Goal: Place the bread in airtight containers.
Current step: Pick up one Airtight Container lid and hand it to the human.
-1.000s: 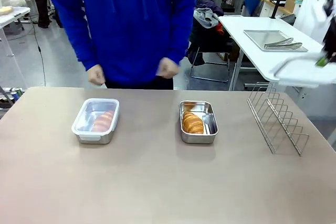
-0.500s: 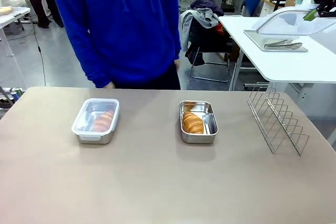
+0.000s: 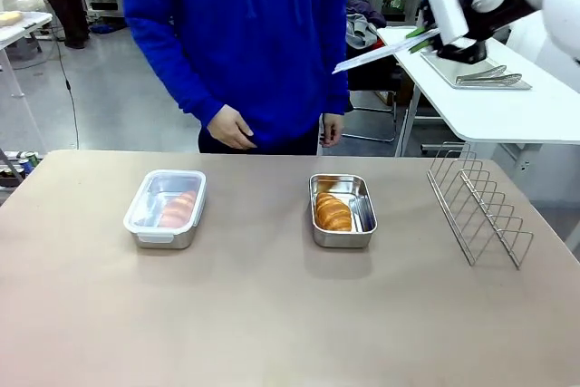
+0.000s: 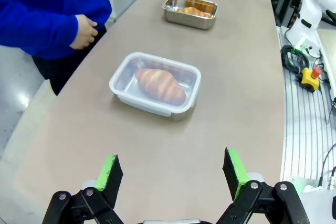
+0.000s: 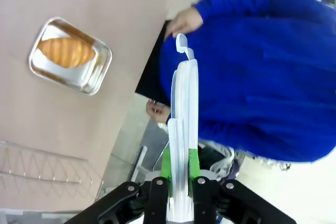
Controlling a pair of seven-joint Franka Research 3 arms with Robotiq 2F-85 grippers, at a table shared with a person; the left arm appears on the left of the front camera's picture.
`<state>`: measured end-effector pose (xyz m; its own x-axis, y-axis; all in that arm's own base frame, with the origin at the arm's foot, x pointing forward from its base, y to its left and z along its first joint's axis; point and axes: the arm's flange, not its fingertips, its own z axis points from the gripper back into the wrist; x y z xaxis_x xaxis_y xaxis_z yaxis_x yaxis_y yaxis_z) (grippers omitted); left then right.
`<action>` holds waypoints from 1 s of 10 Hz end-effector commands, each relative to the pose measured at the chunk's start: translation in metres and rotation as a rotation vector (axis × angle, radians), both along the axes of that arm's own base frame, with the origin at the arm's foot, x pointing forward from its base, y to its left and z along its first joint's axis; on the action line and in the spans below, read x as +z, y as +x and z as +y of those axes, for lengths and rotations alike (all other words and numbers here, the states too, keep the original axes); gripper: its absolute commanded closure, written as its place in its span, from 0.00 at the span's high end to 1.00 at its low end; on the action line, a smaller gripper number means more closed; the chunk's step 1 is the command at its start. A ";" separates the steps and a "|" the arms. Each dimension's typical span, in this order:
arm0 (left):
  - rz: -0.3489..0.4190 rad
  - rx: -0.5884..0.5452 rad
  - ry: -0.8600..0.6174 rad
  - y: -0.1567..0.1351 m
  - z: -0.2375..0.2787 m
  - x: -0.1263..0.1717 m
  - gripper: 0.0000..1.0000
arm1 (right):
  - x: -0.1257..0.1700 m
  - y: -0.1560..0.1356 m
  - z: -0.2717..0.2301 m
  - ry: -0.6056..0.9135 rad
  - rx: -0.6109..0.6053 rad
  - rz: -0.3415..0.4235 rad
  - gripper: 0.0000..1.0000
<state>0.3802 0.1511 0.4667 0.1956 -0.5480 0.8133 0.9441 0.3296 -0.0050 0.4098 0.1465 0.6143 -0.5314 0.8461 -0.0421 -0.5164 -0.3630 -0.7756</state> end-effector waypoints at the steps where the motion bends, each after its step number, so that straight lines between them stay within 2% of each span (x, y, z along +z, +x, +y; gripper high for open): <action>1: -0.019 -0.013 0.000 -0.001 0.000 0.000 1.00 | -0.008 0.029 -0.016 0.015 0.061 0.024 0.00; 2: -0.019 -0.013 0.000 -0.001 0.000 0.000 1.00 | -0.017 0.036 -0.014 0.007 0.067 0.061 0.00; 4: -0.019 -0.013 0.000 -0.001 0.000 0.000 1.00 | -0.017 0.040 -0.015 0.036 0.075 0.054 0.00; 5: -0.019 -0.013 0.000 -0.001 0.000 0.000 1.00 | -0.027 0.027 -0.008 0.002 0.031 0.067 0.00; 10: -0.019 -0.013 0.000 -0.001 0.000 0.000 1.00 | -0.027 0.027 -0.008 0.002 0.031 0.067 0.00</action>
<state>0.3801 0.1511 0.4667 0.1955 -0.5480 0.8133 0.9441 0.3296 -0.0048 0.4376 0.1414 0.5874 -0.5573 0.8302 -0.0133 -0.5585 -0.3867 -0.7338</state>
